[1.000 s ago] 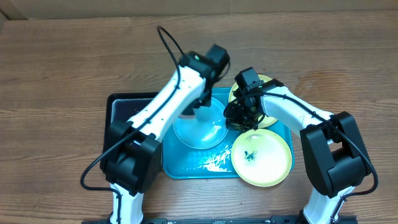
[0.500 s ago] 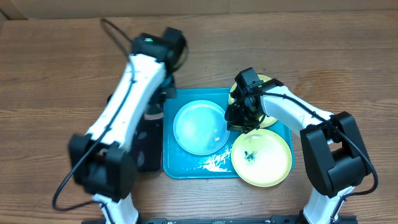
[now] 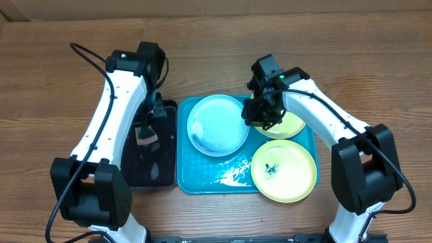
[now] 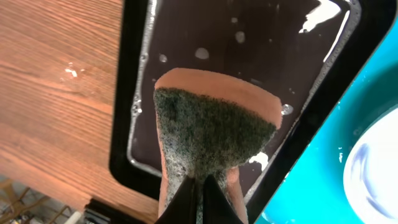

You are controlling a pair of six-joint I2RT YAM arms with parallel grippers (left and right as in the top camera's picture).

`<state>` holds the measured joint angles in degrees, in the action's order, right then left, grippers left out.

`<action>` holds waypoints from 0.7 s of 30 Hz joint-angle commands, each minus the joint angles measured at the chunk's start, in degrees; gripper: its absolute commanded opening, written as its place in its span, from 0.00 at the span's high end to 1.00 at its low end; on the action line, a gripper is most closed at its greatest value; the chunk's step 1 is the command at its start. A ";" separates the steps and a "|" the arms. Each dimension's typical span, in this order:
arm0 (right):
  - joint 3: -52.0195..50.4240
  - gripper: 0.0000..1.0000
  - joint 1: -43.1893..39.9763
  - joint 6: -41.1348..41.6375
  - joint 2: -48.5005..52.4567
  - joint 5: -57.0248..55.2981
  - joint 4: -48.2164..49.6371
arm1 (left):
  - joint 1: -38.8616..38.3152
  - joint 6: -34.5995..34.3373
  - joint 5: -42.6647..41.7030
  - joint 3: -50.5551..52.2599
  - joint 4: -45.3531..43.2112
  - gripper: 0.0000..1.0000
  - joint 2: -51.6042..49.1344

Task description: Clean dirty plates on tray and stack at the side

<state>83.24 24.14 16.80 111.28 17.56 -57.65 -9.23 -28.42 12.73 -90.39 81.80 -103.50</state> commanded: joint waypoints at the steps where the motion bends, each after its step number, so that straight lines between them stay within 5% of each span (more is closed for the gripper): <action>1: 1.70 0.96 0.26 4.39 -0.17 -0.11 -0.85 | 0.24 1.33 -1.73 0.57 -0.92 0.95 1.31; 8: 1.70 0.96 0.09 13.53 -0.17 0.92 -7.74 | 0.33 2.80 -1.84 0.57 -1.60 0.96 1.31; 16: 1.68 0.96 0.11 1.33 -0.17 22.67 -10.10 | 0.33 3.19 -1.84 0.57 -1.62 0.95 1.31; 21: 1.68 0.96 0.09 3.30 -0.17 21.99 -4.66 | 0.33 3.19 -1.84 0.57 -1.64 0.96 1.31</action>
<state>83.35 24.10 20.36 111.28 36.14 -64.12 -9.23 -26.35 11.29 -90.02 80.23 -103.50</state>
